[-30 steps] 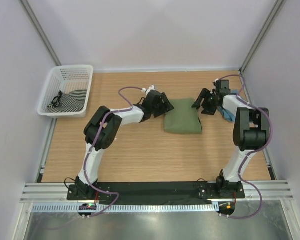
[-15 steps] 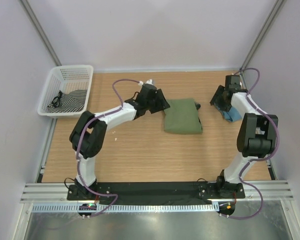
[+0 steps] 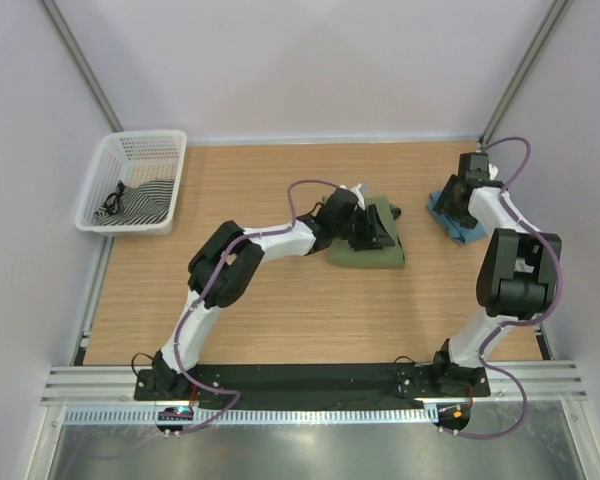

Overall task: Fold and stack the tank tops
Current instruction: Neatly place the folded tank top to the corner

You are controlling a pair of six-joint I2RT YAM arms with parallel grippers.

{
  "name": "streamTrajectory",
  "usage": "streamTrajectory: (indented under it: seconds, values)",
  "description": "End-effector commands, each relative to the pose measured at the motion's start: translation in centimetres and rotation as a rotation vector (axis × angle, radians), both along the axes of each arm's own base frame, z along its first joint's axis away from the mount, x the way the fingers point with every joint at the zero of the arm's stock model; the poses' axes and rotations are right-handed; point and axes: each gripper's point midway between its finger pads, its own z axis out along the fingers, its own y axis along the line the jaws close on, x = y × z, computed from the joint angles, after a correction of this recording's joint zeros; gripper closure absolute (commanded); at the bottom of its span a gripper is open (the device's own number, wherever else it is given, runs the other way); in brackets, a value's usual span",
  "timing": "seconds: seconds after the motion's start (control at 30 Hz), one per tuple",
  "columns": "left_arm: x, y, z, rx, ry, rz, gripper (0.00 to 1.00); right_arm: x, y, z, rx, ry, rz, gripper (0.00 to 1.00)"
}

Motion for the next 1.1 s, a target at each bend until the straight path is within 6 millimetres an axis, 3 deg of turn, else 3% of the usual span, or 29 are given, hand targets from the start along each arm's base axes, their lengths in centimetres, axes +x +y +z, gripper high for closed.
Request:
streamTrajectory:
  seconds: [0.0,0.03,0.13,0.3,0.43,0.47,0.53,0.57,0.63,0.67,0.73,0.9,1.07]
  values:
    - [0.3,-0.5,-2.2,-0.044,0.046,-0.026,0.54,1.0,-0.6,2.0,-0.164,-0.009,0.051,0.34]
    - [0.1,-0.5,-3.0,-0.046,0.051,-0.032,0.54,0.9,-0.9,2.0,-0.224,0.004,0.046,0.33]
    - [-0.5,-0.8,-5.1,-0.081,0.099,-0.048,0.54,2.0,0.5,2.0,-0.306,0.018,0.138,0.35]
    - [-0.7,-0.8,-5.1,-0.088,0.102,-0.061,0.53,3.3,-0.1,1.5,-0.39,0.107,0.182,0.38]
    - [-1.3,-0.1,-3.0,-0.089,0.074,-0.068,0.5,3.4,-1.2,0.4,-0.469,0.185,0.2,0.37]
    - [-1.3,0.1,-1.1,-0.1,0.039,-0.071,0.49,3.3,-1.4,-0.1,-0.49,0.21,0.206,0.36]
    - [-1.9,1.0,-0.4,-0.083,0.032,-0.069,0.47,3.4,-2.0,-0.1,-0.526,0.227,0.2,0.36]
    - [-1.9,1.3,1.5,-0.095,-0.007,-0.068,0.46,3.6,-2.2,-0.3,-0.544,0.237,0.229,0.36]
    - [-2.5,2.1,2.2,-0.075,-0.012,-0.069,0.46,4.1,-0.5,-0.6,-0.552,0.232,0.289,0.36]
    - [-2.5,2.5,4.1,-0.087,-0.043,-0.061,0.46,4.3,-0.4,-0.7,-0.56,0.235,0.308,0.36]
    - [-3.1,3.4,4.5,-0.075,-0.036,-0.056,0.46,4.6,-0.3,-1.2,-0.57,0.244,0.332,0.36]
    - [-4.5,4.7,8.4,-0.104,-0.079,-0.063,0.45,4.7,-0.7,-2.9,-0.61,0.297,0.372,0.36]
    - [-5.0,5.4,9.3,-0.099,-0.09,-0.067,0.45,4.2,-2.4,-3.6,-0.676,0.351,0.312,0.4]
